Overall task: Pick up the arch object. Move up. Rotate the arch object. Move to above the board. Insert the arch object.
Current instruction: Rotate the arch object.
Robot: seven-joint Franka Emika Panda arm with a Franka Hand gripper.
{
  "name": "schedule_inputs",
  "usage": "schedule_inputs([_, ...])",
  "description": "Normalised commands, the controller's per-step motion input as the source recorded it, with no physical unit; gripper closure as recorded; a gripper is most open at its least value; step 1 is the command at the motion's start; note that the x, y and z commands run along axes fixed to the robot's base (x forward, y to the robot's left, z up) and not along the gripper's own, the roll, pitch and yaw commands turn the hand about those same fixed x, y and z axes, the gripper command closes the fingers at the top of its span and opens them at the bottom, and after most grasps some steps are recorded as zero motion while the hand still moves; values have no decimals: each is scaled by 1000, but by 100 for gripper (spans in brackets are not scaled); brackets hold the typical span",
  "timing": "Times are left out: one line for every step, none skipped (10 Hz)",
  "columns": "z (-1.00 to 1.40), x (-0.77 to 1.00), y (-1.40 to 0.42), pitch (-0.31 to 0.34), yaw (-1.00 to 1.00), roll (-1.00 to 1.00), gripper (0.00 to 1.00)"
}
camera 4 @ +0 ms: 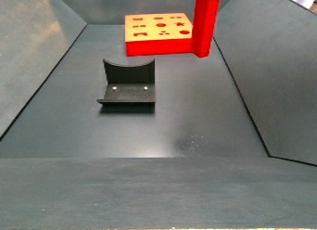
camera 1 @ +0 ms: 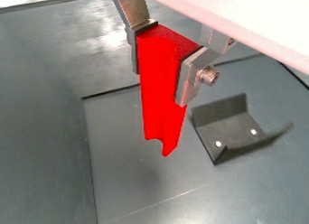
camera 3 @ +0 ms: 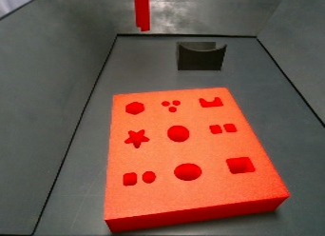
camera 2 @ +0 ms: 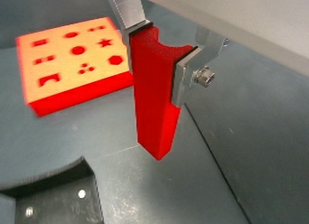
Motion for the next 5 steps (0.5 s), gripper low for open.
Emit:
schedule_inputs([-21,15,5,-12,-388,11,100])
schedule_inputs([-20,13,4,-9,-233,10,100])
schedule_inputs([0,31,21,-1,-1000,2,100])
schedule_inputs([0,28,22,-1,-1000,1,100])
schedule_inputs([0,28,21,-1,-1000,1,100])
